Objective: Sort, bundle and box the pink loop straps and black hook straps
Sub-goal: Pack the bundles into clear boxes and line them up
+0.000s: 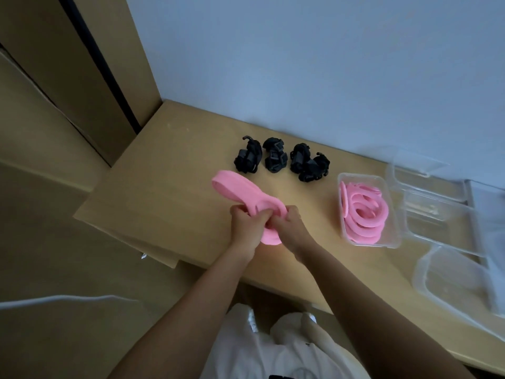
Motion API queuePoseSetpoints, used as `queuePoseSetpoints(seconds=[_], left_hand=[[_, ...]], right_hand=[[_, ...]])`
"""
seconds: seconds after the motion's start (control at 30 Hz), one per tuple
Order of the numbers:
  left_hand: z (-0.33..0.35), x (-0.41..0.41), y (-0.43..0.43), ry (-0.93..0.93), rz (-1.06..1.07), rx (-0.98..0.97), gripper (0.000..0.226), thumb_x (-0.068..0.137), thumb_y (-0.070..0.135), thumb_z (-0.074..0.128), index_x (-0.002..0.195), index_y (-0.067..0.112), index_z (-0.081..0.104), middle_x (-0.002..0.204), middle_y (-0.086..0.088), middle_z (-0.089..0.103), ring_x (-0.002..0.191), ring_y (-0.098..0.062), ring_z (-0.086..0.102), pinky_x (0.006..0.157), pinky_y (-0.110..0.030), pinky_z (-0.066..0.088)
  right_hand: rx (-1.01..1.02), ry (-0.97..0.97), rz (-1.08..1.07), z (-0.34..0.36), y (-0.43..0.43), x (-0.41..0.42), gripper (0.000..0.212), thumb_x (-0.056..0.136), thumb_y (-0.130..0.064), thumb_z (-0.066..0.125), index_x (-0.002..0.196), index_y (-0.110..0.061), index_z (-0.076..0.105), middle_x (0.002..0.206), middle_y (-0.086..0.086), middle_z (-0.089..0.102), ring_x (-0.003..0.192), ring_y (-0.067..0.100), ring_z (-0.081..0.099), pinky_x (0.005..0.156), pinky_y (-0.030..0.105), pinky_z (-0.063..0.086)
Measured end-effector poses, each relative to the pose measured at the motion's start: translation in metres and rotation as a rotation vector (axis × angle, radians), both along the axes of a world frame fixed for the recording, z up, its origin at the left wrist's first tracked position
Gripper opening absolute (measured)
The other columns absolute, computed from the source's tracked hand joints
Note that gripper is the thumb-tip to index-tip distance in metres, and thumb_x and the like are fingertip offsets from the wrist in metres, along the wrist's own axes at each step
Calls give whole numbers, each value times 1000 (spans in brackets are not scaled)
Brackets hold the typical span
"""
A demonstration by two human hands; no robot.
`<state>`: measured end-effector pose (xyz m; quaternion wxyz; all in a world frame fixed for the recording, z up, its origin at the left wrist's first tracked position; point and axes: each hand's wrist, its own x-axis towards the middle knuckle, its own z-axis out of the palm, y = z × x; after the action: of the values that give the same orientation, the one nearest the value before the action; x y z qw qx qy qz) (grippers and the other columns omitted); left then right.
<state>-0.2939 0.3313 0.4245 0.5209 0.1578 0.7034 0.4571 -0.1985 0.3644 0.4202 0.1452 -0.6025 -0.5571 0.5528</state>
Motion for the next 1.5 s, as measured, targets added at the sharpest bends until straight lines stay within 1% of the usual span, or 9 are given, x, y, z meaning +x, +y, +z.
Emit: queuePoseSetpoints(seconds=[0.17, 0.27, 0.33, 0.4, 0.57, 0.73, 0.97, 1.3, 1.5], left_hand=[[40, -4, 10, 130, -307, 150, 47, 79, 11, 70, 118, 15, 44, 105, 0, 58, 90, -15, 61, 71, -27, 50], [67, 5, 20, 190, -571, 189, 49, 70, 9, 71, 114, 13, 51, 101, -6, 63, 87, -25, 66, 79, -41, 56], [79, 21, 26, 187, -729, 211, 44, 69, 3, 69, 110, 11, 55, 93, -8, 65, 75, -22, 66, 71, -36, 56], [89, 44, 29, 132, -862, 221, 40, 70, -3, 65, 107, 9, 58, 88, -11, 66, 70, -22, 63, 63, -33, 53], [97, 107, 35, 64, -1145, 217, 42, 74, -11, 60, 109, 10, 58, 92, -15, 59, 72, -25, 56, 64, -30, 49], [91, 175, 38, 74, -1209, 193, 40, 75, -7, 67, 105, 17, 57, 93, -7, 61, 75, -22, 62, 73, -33, 54], [68, 254, 40, 131, -1185, 264, 40, 80, 8, 71, 111, 25, 54, 106, 3, 61, 97, -14, 61, 86, -30, 52], [34, 328, 46, 461, -925, 479, 41, 77, 8, 73, 115, 17, 60, 106, 8, 60, 93, -10, 58, 79, -15, 46], [16, 331, 58, 698, -1177, 620, 44, 84, 4, 66, 127, 7, 57, 114, -11, 57, 105, -22, 56, 89, -21, 39]], right_hand=[[185, 68, 176, 51, 8, 49, 76, 80, -28, 68, 143, -18, 27, 145, 2, 34, 127, 20, 40, 105, 40, 39], [457, 132, 142, 78, 8, 82, 72, 80, -10, 56, 144, -22, 26, 142, -6, 34, 127, -1, 29, 108, 15, 23], [821, -93, 150, 83, 10, 104, 74, 78, 1, 60, 144, -15, 29, 144, 6, 35, 129, 2, 26, 108, 12, 20], [1104, -368, 231, 75, 14, 130, 76, 77, -12, 67, 143, -15, 28, 146, 20, 32, 136, 25, 22, 111, 38, 23], [1302, -646, 303, 70, 10, 208, 52, 79, -30, 57, 127, -16, 41, 144, 22, 36, 134, 37, 27, 105, 50, 29], [1190, -588, 333, 75, -5, 287, 33, 82, -29, 56, 109, -11, 54, 116, 16, 65, 109, 33, 62, 89, 46, 48], [882, -485, 94, 64, -22, 369, 27, 79, -20, 63, 102, -8, 64, 85, 6, 66, 67, 28, 61, 57, 37, 52], [381, -343, -325, 44, -23, 412, 15, 88, -15, 49, 99, -13, 59, 83, 3, 59, 77, 23, 53, 66, 27, 37], [188, -260, -410, 36, -30, 407, 24, 88, -13, 44, 111, -13, 51, 91, 9, 65, 79, 26, 62, 70, 33, 51]])
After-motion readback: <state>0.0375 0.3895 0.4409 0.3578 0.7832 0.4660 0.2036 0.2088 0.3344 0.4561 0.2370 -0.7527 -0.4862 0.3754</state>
